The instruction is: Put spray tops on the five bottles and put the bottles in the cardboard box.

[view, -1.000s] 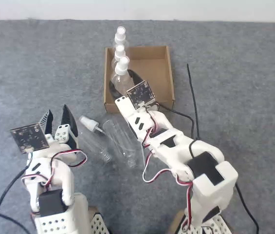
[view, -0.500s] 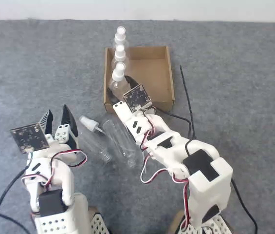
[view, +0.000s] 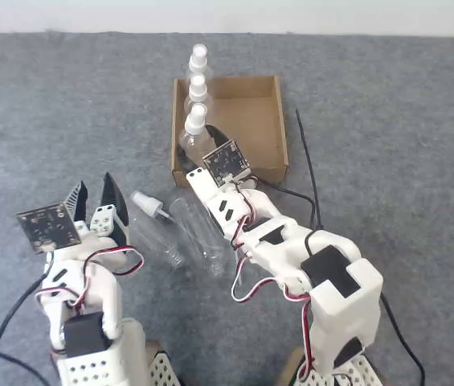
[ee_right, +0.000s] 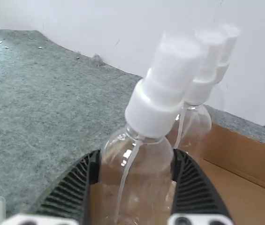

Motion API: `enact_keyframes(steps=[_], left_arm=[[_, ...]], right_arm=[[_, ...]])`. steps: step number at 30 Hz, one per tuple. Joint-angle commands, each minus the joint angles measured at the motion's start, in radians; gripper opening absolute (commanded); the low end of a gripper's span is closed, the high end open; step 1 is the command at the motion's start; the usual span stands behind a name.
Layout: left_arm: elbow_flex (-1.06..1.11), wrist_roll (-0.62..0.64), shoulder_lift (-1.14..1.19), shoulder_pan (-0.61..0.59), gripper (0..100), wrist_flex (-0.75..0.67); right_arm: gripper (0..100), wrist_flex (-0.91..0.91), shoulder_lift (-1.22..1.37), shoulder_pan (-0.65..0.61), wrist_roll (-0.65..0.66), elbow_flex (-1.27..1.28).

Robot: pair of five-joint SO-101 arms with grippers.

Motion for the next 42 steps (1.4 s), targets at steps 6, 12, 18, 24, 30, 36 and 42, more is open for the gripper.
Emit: enact_keyframes(steps=[6,12,18,24,30,36,42], left_arm=[[-0.035,0.015,-0.017,-0.005,14,-0.032],[-0.033,0.015,-0.017,-0.005,14,-0.032],[-0.033,0.015,-0.017,-0.005,14,-0.032],[-0.033,0.015,-0.017,-0.005,14,-0.032],[-0.033,0.015,-0.017,-0.005,14,-0.032],[-0.033,0.015,-0.017,-0.005,14,-0.034],[-0.033,0.015,-0.017,-0.005,14,-0.034]], right_arm=[[7.5,-0.019,-0.013,-0.024,0.106,0.014],[7.5,-0.018,-0.013,-0.028,0.107,0.014],[18.2,-0.012,-0.013,-0.028,0.103,0.023],[18.4,-0.013,-0.013,-0.028,0.103,0.035],[18.8,-0.013,-0.015,-0.03,0.103,0.037],[20.8,-0.013,-0.021,-0.03,0.103,0.046],[28.6,-0.01,-0.013,-0.03,0.103,0.048]])
